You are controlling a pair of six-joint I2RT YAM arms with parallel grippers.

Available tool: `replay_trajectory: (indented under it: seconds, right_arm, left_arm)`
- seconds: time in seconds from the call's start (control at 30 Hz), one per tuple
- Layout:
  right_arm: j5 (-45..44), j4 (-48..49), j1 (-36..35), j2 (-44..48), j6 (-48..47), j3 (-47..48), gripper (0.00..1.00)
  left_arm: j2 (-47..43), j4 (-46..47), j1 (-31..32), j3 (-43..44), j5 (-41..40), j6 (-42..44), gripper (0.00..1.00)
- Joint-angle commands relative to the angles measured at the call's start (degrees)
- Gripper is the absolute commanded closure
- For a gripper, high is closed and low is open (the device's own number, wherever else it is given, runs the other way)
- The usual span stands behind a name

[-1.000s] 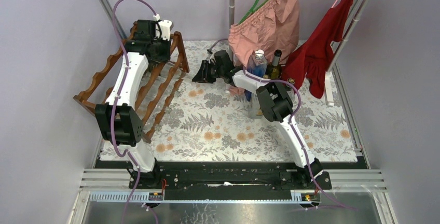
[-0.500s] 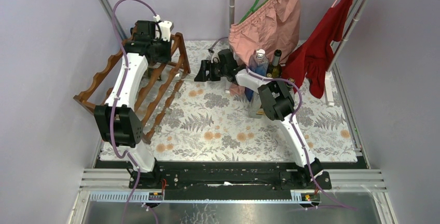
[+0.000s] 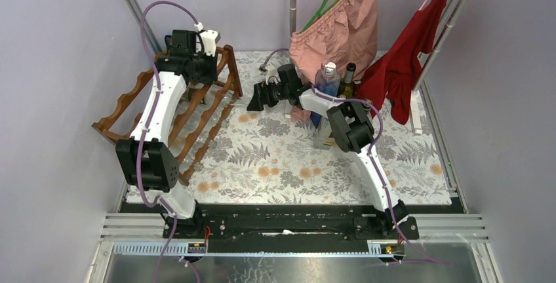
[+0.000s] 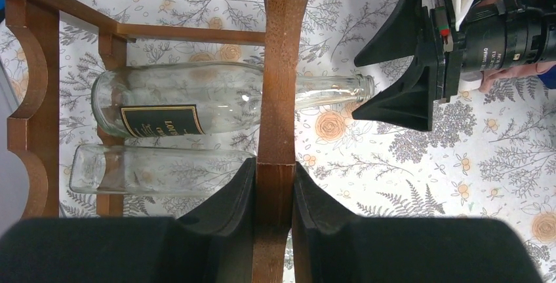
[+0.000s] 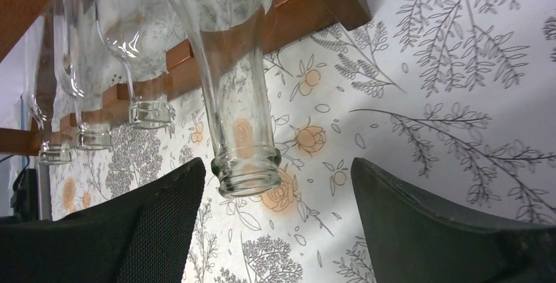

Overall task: Put the wine bottle on the wine rack
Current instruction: Place the wine bottle in the wine rack.

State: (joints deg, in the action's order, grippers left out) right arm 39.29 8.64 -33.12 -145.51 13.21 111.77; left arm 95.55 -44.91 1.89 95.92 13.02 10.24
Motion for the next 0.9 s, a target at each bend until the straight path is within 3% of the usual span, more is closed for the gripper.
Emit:
replay_trajectory:
  seconds: [0.0,0.67,0.87]
  right_arm:
    - [1.9,0.4,-1.1,5.5,-3.3,-1.1,0.12]
    - [-0.4,-8.2,-4.3,10.2,-9.5,0.1,0.12]
    - [2.9,-11.2,-4.6,9.9,-9.4,1.4,0.19]
  left_arm:
    - [-3.7,-5.9,0.3,-2.2,1.6,-4.3,0.85]
    - [-8.2,-10.4,0.3,-8.0,3.0,1.6,0.85]
    - [-9.3,-10.4,0.3,-9.7,5.5,2.9,0.85]
